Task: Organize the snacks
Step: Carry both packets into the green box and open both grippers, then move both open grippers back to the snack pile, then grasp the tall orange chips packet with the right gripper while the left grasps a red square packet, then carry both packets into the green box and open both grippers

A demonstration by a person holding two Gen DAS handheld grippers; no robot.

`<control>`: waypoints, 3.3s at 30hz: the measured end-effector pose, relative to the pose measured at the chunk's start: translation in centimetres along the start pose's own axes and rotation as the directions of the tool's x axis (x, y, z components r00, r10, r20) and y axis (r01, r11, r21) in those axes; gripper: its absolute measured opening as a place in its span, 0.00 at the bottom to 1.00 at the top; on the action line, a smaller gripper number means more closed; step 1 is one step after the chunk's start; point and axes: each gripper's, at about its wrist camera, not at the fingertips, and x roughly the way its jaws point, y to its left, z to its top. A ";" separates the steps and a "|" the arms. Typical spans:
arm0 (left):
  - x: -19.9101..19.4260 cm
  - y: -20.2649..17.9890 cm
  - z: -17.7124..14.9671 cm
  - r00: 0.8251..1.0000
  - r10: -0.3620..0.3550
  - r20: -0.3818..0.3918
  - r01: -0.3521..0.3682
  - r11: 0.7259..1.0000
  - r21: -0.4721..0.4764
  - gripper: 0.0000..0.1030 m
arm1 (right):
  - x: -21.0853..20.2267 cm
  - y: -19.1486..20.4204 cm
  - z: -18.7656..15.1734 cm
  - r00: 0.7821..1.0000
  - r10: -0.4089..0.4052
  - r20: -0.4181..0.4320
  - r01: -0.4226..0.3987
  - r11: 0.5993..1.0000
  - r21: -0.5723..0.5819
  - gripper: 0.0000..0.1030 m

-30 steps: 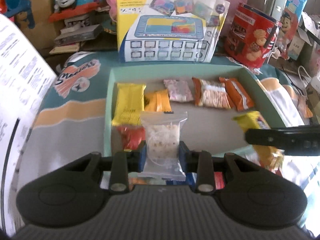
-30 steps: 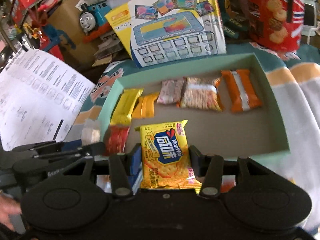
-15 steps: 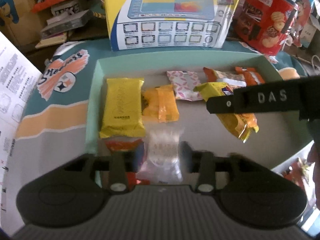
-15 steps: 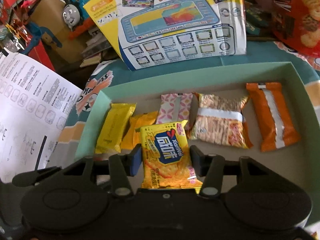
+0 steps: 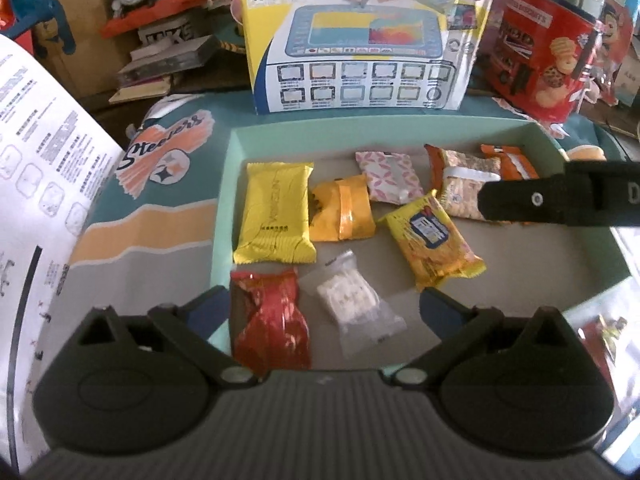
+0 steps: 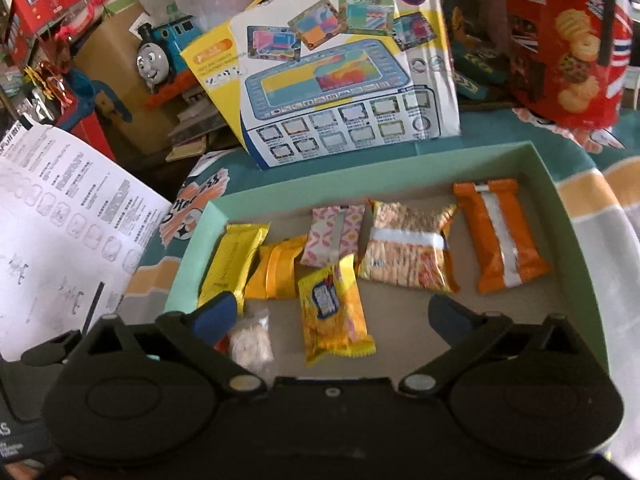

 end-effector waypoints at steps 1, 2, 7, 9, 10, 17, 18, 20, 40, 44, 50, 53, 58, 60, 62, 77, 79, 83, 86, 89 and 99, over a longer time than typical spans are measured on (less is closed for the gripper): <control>-0.5 -0.1 -0.3 1.000 -0.001 0.004 0.001 1.000 0.004 1.00 | -0.6 0.0 -0.3 1.000 0.000 0.002 0.000 1.000 0.001 1.00; -1.0 -0.2 -0.7 1.000 -0.001 0.007 0.001 1.000 0.006 1.00 | -1.2 0.0 -0.7 1.000 -0.001 0.004 0.001 1.000 -0.001 1.00; -2.9 -0.8 -2.9 1.000 -0.006 0.003 0.006 1.000 0.022 1.00 | -3.6 -0.4 -3.1 1.000 -0.009 0.006 0.009 1.000 0.003 1.00; -3.5 -0.8 -4.0 1.000 -0.008 0.002 0.008 1.000 0.026 1.00 | -4.6 -0.7 -4.1 1.000 -0.009 0.008 0.009 1.000 0.012 1.00; -3.8 -0.8 -4.7 1.000 -0.009 0.001 0.009 1.000 0.029 1.00 | -5.1 -0.9 -4.6 1.000 -0.011 0.006 0.011 1.000 0.017 1.00; -4.8 -0.4 -8.9 1.000 -0.001 -0.024 0.002 1.000 0.030 1.00 | -7.7 -3.0 -8.3 1.000 -0.016 -0.009 0.017 0.998 0.061 1.00; -4.8 -0.2 -9.5 0.999 0.000 -0.033 0.001 1.000 0.025 1.00 | -7.9 -3.2 -8.8 1.000 -0.017 -0.012 0.018 0.998 0.064 1.00; -4.5 0.0 -10.4 0.999 0.003 -0.052 -0.002 1.000 0.020 1.00 | -8.3 -3.8 -9.8 1.000 -0.022 -0.022 0.024 0.997 0.075 1.00; -3.0 -2.3 -10.4 0.993 -0.079 -0.086 0.081 0.997 0.017 1.00 | -9.7 -8.3 -12.5 0.990 -0.142 0.005 0.139 0.977 0.163 0.49; -2.8 -6.0 -9.9 0.989 -0.132 -0.068 0.139 0.984 0.109 0.99 | -9.5 -9.4 -12.9 0.994 -0.106 -0.027 0.109 0.979 0.172 0.49; -2.1 -11.1 -8.9 0.975 -0.218 -0.049 0.223 0.950 0.219 0.60 | -8.8 -10.5 -13.7 0.997 -0.072 -0.041 0.079 0.975 0.208 0.47; -1.7 -13.4 -8.6 0.966 -0.252 -0.051 0.256 0.925 0.281 0.59 | -8.8 -11.1 -13.5 0.998 -0.051 -0.039 0.058 0.973 0.224 0.40; 0.5 -15.3 -8.8 0.953 -0.280 -0.117 0.303 0.900 0.313 0.40 | -8.5 -11.5 -13.5 0.999 -0.031 -0.044 0.041 0.972 0.232 0.37; 0.5 -14.9 -8.7 0.948 -0.296 -0.116 0.318 0.901 0.295 0.33 | -8.1 -11.6 -13.5 0.998 -0.028 -0.056 0.040 0.973 0.227 0.37; 0.3 -14.3 -9.0 0.946 -0.298 -0.124 0.322 0.902 0.287 0.32 | -7.8 -11.5 -13.5 0.998 -0.034 -0.061 0.046 0.976 0.212 0.37; 0.4 -11.3 -9.8 0.938 -0.306 -0.161 0.334 0.923 0.193 0.34 | -4.5 -8.8 -13.5 0.992 -0.058 -0.113 0.063 0.997 0.044 0.42; 0.6 -11.4 -9.8 0.940 -0.304 -0.155 0.330 0.924 0.194 0.33 | -4.4 -9.0 -13.6 0.990 -0.048 -0.135 0.054 0.997 0.047 0.28; -0.2 -11.1 -9.7 0.944 -0.302 -0.137 0.323 0.928 0.184 0.30 | -5.3 -9.2 -13.7 0.991 -0.029 -0.132 0.042 0.994 0.099 0.14; -1.2 -10.6 -9.8 0.943 -0.306 -0.131 0.326 0.929 0.173 0.29 | -6.2 -9.0 -13.9 0.992 -0.016 -0.123 0.031 0.992 0.120 0.14; -2.4 -9.9 -10.0 0.942 -0.312 -0.121 0.328 0.931 0.157 0.29 | -7.3 -8.6 -14.1 0.994 -0.002 -0.112 0.015 0.993 0.121 0.14; -7.2 -8.3 -5.7 0.949 -0.315 0.013 0.311 0.942 0.129 0.29 | -11.3 -6.2 -9.1 0.997 0.083 0.004 -0.083 0.993 0.081 0.14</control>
